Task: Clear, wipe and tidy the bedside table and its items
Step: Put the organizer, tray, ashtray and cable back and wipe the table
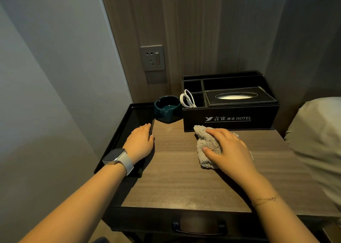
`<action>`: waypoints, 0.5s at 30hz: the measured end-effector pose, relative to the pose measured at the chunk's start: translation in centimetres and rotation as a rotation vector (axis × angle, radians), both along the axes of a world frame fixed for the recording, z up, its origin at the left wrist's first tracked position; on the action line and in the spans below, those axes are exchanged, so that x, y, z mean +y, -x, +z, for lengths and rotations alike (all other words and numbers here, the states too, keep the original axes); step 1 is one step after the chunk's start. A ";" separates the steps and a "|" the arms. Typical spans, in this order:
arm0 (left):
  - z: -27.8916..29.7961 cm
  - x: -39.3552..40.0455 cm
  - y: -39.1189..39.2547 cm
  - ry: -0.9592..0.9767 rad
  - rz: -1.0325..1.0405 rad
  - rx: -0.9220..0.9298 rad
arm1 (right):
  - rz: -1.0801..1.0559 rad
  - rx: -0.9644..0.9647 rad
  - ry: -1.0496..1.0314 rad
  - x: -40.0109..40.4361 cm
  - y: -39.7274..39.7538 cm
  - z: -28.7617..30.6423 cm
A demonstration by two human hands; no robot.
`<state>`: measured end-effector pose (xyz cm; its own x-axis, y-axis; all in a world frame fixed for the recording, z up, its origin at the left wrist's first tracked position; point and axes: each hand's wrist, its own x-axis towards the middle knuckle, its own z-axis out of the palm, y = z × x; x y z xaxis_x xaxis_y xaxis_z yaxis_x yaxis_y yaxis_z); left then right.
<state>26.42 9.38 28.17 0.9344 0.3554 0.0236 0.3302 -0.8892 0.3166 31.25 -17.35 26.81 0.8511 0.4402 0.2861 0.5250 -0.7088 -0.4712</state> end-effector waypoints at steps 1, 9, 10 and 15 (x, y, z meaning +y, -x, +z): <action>0.1 0.3 -0.3 0.008 -0.001 0.010 | 0.004 0.014 -0.025 0.0 0.0 0.1; 2.9 -5.0 7.0 0.137 -0.001 -0.412 | 0.152 -0.003 -0.335 -0.8 4.7 1.8; 3.0 -6.3 9.2 0.190 -0.002 -0.459 | 0.166 -0.048 -0.306 -1.2 6.2 1.8; -0.2 -10.6 19.3 0.558 0.028 -0.460 | 0.189 0.001 -0.363 -2.7 16.3 -1.7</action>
